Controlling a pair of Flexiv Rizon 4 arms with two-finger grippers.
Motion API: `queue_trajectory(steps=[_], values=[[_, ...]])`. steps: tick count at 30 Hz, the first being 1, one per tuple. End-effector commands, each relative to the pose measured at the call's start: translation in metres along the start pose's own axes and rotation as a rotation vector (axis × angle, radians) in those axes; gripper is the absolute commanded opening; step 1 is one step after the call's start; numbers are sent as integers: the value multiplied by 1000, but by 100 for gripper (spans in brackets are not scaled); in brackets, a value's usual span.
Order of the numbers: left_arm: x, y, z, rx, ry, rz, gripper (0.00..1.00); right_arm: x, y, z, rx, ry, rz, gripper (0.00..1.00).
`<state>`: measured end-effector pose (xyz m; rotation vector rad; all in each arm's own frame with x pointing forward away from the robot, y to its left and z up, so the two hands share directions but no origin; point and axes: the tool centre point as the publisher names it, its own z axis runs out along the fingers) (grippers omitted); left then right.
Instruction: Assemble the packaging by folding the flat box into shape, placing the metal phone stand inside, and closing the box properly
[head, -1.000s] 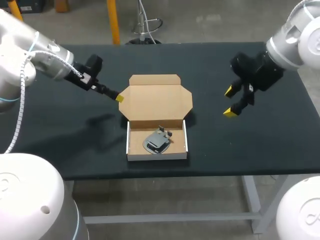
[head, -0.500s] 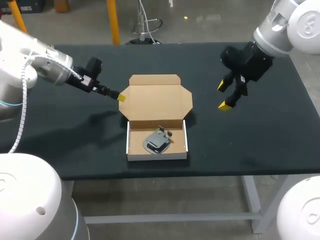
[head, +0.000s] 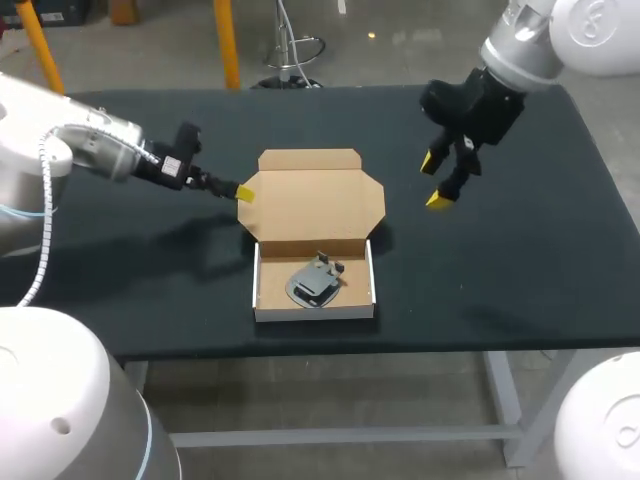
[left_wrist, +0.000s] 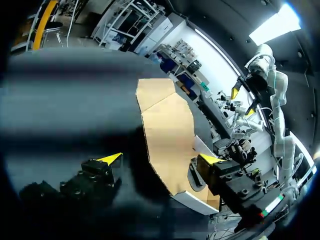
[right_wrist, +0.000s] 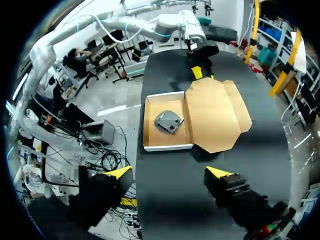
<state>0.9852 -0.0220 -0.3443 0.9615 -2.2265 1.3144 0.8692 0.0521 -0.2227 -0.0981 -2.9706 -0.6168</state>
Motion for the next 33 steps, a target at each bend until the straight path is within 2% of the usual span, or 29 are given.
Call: queue_trajectory(steps=[1,7,12,18,22,27,33], values=[[-7,0,6,-1,57,-1,100,-7,8,0,19,72,-3,100],[-5,1,12,10,86,1,96,-12,16,0,42,81,-14,100],[-4,1,14,26,102,-1,89,-16,20,2,60,87,-16,100],[2,1,19,37,102,12,72,-18,24,4,77,93,-19,100],[6,-1,21,42,97,24,65,-19,26,5,90,93,-18,100],[10,-2,23,43,98,41,49,-19,29,5,98,88,-19,100],[15,0,26,47,99,57,48,-18,33,7,105,80,-24,100]])
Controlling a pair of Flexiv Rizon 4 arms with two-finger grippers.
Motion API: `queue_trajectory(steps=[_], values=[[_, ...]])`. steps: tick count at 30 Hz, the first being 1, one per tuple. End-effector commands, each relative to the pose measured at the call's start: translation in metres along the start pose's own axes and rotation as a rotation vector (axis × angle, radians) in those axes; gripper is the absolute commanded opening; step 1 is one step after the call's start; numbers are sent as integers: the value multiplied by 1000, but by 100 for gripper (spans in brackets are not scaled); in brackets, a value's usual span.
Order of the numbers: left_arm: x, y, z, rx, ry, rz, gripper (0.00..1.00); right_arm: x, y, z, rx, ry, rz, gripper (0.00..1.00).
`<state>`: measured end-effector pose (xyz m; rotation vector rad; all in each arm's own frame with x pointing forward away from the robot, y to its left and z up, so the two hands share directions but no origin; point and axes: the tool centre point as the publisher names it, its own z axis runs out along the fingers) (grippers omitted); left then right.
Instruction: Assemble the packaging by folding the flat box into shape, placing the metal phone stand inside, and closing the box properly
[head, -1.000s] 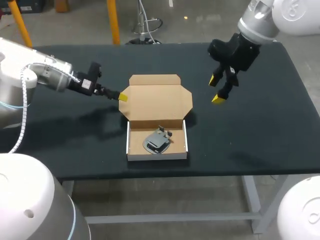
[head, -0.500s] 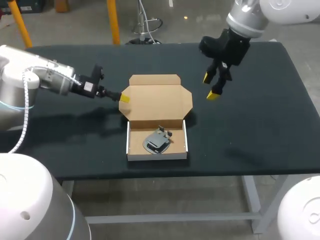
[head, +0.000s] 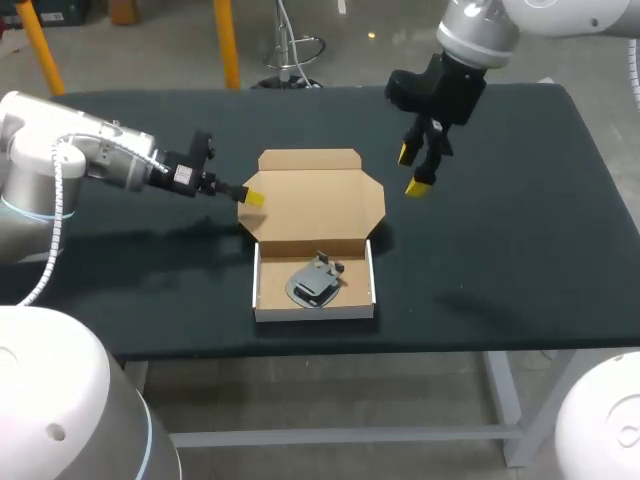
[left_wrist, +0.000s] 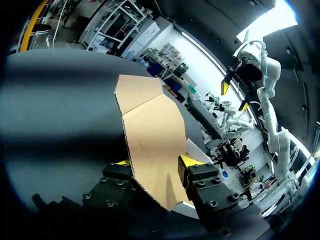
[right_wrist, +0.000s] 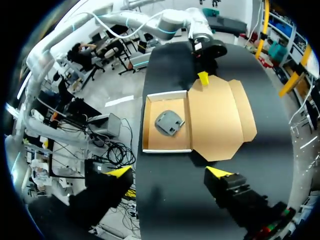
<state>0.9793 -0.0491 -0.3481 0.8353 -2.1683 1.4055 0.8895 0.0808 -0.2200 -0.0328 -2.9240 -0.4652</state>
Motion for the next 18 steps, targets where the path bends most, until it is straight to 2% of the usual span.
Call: queue_trajectory(steps=[1,4,8,18], values=[[4,2,1,5,-1,9,47,1,4,-1,8,0,-4,100],[4,2,2,3,6,17,46,1,7,0,14,-2,-8,100],[5,1,3,5,14,25,38,2,10,1,20,-1,-13,100],[12,-3,3,8,52,60,35,4,15,5,35,2,-21,100]])
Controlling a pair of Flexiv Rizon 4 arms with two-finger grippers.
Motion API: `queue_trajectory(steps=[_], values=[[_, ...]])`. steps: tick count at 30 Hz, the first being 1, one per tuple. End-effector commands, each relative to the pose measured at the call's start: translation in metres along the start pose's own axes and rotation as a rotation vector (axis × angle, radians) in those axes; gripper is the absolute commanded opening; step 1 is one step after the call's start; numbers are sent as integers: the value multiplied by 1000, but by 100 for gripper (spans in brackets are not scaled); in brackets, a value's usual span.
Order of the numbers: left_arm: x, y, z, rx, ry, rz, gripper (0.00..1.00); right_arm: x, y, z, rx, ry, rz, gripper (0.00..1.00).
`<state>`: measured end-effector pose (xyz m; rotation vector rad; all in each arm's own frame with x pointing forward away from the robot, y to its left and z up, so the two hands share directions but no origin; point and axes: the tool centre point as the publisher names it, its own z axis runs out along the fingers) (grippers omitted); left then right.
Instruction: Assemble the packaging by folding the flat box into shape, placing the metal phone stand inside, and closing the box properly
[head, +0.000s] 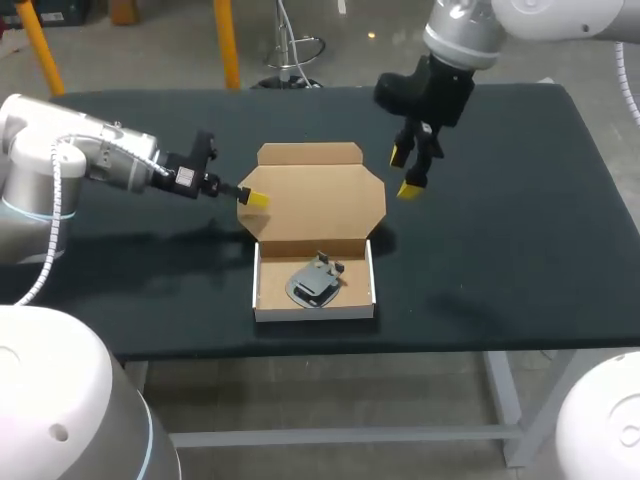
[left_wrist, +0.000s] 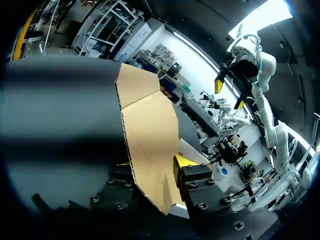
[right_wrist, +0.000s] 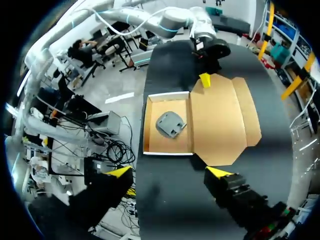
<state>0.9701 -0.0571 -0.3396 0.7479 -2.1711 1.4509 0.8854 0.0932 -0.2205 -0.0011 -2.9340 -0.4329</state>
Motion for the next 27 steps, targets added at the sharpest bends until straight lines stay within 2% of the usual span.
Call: queue_trajectory(steps=[1,16,19,24,27], values=[[-2,-2,-1,-2,15,6,34,0,4,0,11,4,-2,100],[5,-6,3,11,44,37,19,3,8,1,28,6,-3,100],[6,-7,3,13,49,47,9,3,8,1,28,6,-2,100],[7,-6,4,8,66,73,8,4,8,1,32,6,0,100],[9,-5,4,7,72,94,0,4,8,1,33,6,0,100]])
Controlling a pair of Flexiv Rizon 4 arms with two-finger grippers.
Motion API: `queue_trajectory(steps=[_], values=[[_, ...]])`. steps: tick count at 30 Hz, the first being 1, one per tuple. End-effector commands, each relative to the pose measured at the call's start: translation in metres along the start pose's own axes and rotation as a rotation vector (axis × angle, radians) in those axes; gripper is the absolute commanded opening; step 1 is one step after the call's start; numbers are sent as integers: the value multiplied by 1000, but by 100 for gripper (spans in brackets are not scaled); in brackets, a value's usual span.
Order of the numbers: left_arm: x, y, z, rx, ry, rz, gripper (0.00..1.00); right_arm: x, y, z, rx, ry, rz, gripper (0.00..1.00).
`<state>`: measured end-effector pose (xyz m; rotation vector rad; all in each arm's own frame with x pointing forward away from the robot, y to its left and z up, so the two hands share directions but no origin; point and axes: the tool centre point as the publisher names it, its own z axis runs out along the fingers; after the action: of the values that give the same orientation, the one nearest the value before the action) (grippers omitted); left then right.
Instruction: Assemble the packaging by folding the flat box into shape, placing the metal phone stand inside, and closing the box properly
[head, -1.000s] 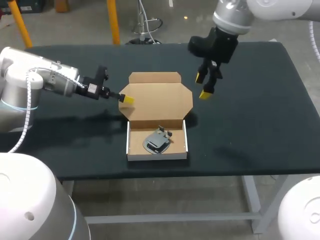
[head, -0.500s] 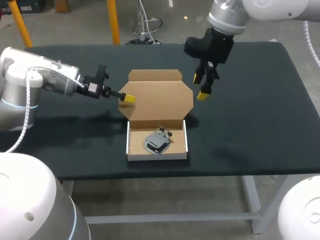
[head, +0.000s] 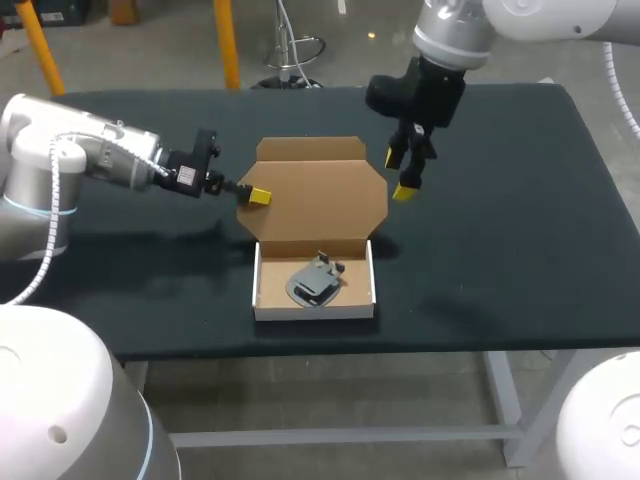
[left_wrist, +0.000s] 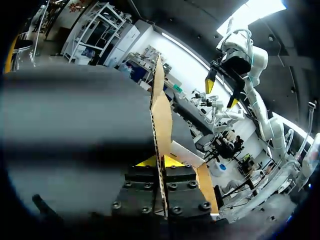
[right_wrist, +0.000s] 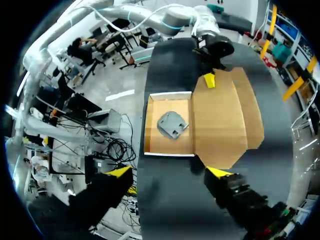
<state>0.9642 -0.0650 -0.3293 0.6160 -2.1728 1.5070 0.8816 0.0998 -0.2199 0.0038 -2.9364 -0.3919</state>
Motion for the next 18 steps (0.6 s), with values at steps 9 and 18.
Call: queue_trajectory(steps=[9,18], values=[[0,3,-1,3,29,68,0,1,2,-1,10,5,4,100],[7,4,-2,0,39,147,0,2,3,-3,8,1,3,100]])
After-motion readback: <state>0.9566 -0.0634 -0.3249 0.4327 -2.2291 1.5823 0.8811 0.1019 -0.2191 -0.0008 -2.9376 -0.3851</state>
